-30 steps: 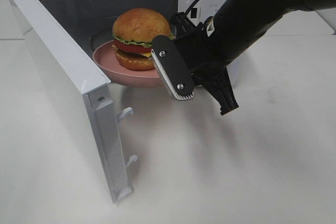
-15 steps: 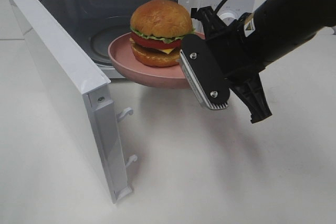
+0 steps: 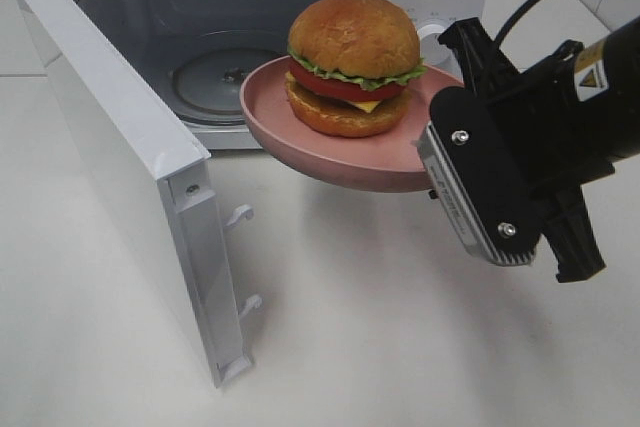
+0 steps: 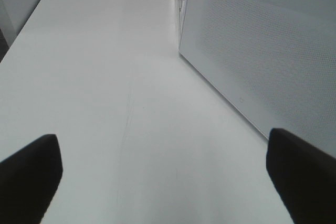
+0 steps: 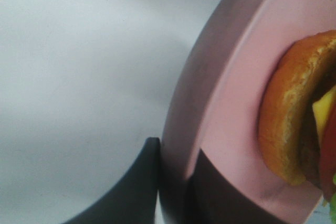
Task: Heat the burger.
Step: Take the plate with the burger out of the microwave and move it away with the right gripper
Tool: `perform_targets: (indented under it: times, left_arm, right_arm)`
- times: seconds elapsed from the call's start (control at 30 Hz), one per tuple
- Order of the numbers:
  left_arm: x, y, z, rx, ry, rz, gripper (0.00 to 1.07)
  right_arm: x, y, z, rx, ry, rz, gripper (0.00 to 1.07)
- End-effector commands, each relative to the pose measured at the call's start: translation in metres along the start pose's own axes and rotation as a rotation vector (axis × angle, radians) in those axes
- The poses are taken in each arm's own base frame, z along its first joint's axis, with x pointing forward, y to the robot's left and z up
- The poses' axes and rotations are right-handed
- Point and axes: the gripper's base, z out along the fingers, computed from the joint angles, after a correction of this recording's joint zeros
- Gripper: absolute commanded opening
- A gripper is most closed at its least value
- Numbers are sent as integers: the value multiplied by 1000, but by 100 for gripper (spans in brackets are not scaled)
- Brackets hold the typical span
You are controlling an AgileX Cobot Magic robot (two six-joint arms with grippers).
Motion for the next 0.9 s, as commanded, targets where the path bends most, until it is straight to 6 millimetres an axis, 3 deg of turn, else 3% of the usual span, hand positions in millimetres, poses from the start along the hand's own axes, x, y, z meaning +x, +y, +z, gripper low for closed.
perform_targets:
  times: [0.03, 0.43, 0.9]
  left_arm:
    - [1, 0, -3, 1, -27, -7, 98]
    - [1, 0, -3, 1, -27, -7, 98]
    - [1, 0, -3, 1, -27, -7, 98]
  right_arm:
    - [1, 2, -15, 82, -6, 11, 0]
    - [10, 39, -46, 94, 33, 31, 0]
    - [28, 84, -66, 103, 169, 142, 0]
